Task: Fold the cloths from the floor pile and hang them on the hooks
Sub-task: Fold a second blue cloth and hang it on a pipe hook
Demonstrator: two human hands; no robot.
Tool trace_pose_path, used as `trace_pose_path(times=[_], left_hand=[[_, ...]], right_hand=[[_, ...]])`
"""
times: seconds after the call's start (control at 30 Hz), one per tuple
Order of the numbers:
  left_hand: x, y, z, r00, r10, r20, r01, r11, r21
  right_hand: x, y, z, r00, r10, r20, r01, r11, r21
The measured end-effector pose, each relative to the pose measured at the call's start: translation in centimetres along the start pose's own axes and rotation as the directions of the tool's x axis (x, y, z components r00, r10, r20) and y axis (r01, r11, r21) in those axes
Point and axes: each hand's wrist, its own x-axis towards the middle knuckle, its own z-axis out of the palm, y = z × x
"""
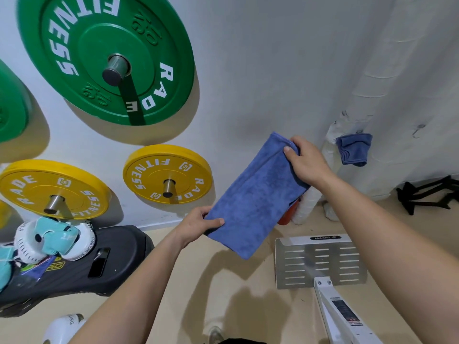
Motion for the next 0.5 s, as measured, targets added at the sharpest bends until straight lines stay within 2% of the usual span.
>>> trace_pose_path(times=[0.1, 0.17, 0.27, 0.37, 0.43, 0.5], left_hand=[[-0.5, -0.4, -1.6, 0.983, -0.081, 0.164, 0.092, 0.994, -0.064], [-0.8, -0.8, -2.1, 0.982, -0.096, 0.162, 0.118, 0.984, -0.132], [-0.8, -0.7, -2.1, 0.993, -0.084, -0.078, 0.057, 0.954, -0.295], [-0.5, 0.0, -1.2, 0.946, -0.064, -0.319, -0.071, 0.917, -0.393], [0.0, 0.4, -0.4, 0.884, -0.046, -0.465, -0.130, 0.931, -0.340], [0.4, 0.6, 0.5, 0.774, 0.018, -0.633, -0.120, 0.986, -0.119]], right_hand=[[-1.2, 1.8, 0.4, 0.995, 0.086, -0.051, -0.085, 0.996, 0.010], [-2.1, 2.8, 0.7, 0.990, 0.116, -0.079, -0.116, 0.993, -0.001], [-3.5, 4.1, 1.6, 0.983, 0.160, -0.089, -0.163, 0.986, -0.025], [-5.0, 4.6, 3.1, 0.974, 0.215, -0.072, -0.217, 0.976, -0.020], [-6.0, 4.5, 4.1, 0.972, 0.228, -0.053, -0.227, 0.974, 0.023], [-7.0, 4.2, 5.0, 0.967, 0.245, -0.071, -0.235, 0.964, 0.122]])
